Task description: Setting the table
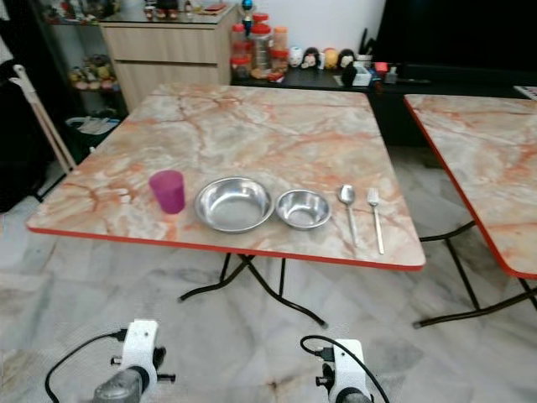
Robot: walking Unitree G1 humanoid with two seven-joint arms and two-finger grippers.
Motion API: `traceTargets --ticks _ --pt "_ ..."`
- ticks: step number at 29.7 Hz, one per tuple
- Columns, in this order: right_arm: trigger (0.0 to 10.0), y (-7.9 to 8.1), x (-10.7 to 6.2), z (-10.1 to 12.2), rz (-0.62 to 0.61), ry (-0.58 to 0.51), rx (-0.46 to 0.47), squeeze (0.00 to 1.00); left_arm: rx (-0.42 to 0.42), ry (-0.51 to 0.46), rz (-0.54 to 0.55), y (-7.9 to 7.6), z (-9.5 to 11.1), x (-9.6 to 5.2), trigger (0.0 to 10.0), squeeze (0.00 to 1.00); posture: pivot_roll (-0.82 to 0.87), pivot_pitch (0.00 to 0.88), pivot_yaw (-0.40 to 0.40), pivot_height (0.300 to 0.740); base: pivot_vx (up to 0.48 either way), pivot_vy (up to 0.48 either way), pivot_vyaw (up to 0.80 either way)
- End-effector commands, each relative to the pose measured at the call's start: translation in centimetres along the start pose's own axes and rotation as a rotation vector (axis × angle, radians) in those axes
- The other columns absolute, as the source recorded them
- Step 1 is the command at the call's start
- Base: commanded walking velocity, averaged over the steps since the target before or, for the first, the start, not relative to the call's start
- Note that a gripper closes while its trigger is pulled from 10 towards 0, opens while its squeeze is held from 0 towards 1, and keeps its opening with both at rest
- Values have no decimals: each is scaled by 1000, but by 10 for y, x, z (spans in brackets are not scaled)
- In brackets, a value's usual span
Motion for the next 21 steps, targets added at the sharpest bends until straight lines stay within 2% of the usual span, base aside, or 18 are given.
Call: traceTargets --ticks 1,7,8,9,11,14,17,21 --pt "10000 -2 1 4 -6 -9 -10 0 -19 -68 25 8 14 1 10000 0 6 0 -32 740 0 0 0" --pt "10000 -1 1 3 -2 -7 -12 0 -22 -126 54 20 19 -2 10000 0 19 0 -31 740 0 0 0" --pt "10000 0 0 2 0 -5 -14 0 -26 -167 79 29 24 -4 10000 0 22 0 -32 740 0 0 0" --pt "10000 0 0 2 0 -5 -14 0 -26 -167 79 29 24 -4 10000 0 22 0 -32 740 0 0 0" --pt "10000 0 0 2 1 -5 -16 0 -38 -279 133 46 44 -9 10000 0 28 0 -35 740 0 0 0" --pt "10000 0 0 2 3 -2 -23 0 -34 -346 170 57 56 -14 10000 0 32 0 -39 740 0 0 0" --pt "10000 0 0 0 8 1 -28 0 -42 -431 232 77 71 -23 10000 0 43 0 -45 740 0 0 0" --pt "10000 1 0 0 12 3 -34 0 -33 -477 249 86 80 -29 10000 0 49 0 -47 740 0 0 0"
Point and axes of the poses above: a point about 5 cm out from each wrist's last joint towards the gripper, its own x axis pointing out of the wrist towards the gripper, its own z axis along the axis of the wrist's last joint, y = z × x, the point moved 4 cm from there along x, pointing out of the wrist towards the gripper, and after that the axes turned 5 degrees about x, right-handed, at the moved point
